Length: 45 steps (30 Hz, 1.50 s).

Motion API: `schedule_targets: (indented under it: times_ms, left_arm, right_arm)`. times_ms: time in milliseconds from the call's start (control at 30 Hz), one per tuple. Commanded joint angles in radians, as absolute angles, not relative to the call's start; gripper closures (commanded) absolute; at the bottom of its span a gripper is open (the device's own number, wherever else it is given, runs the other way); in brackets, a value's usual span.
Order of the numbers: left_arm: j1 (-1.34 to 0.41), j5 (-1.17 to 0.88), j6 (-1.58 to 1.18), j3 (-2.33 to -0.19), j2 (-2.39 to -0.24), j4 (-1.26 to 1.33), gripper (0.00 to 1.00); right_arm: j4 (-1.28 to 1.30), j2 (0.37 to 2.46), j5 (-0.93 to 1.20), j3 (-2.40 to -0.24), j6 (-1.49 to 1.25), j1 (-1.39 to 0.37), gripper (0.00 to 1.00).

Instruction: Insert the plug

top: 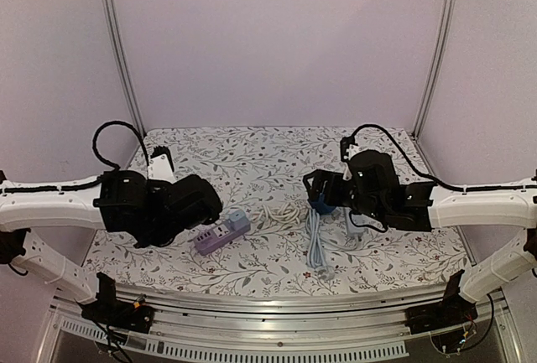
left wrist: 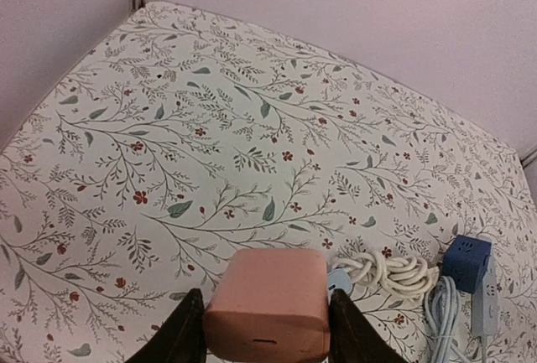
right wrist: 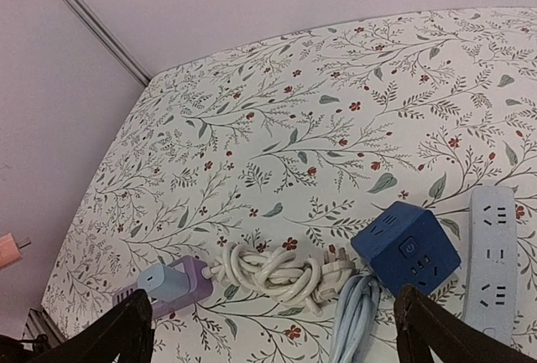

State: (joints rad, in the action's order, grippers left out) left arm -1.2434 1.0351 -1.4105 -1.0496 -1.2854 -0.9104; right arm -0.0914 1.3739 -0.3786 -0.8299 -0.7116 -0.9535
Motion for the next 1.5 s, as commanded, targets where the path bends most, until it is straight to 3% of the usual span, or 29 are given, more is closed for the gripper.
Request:
schedule_targets:
  times_ms: [0, 133, 400, 900, 1467]
  left_arm:
    - [-1.136, 0.867, -1.457, -1.062, -1.291, -0.942, 1.0]
    - [-1.027, 0.644, -1.436, -1.063, -1.319, -0.928, 1.0]
    - [-0.941, 0.416, -1.36, -1.158, -1.506, -0.938, 1.0]
    - [-0.904, 0.314, -1.441, -1.139, -1.542, -0.829, 1.0]
    - [-0.9, 0.287, -1.448, -1.33, -1.748, -1.068, 1.0]
  right_arm:
    - [-0.114, 1.341, -0.371, -0.798, -0.696, -0.946, 0.01]
    - [-0.116, 1.313, -0.379, -0.774, -0.704, -0.943, 0.01]
    - [-0.118, 1.279, -0.375, -0.751, -0.709, -0.943, 0.01]
    - [-0.116, 1.238, -0.413, -0.727, -0.706, -0.942, 0.01]
    - [-0.109, 1.228, -0.419, -0.719, -0.708, -0.943, 0.01]
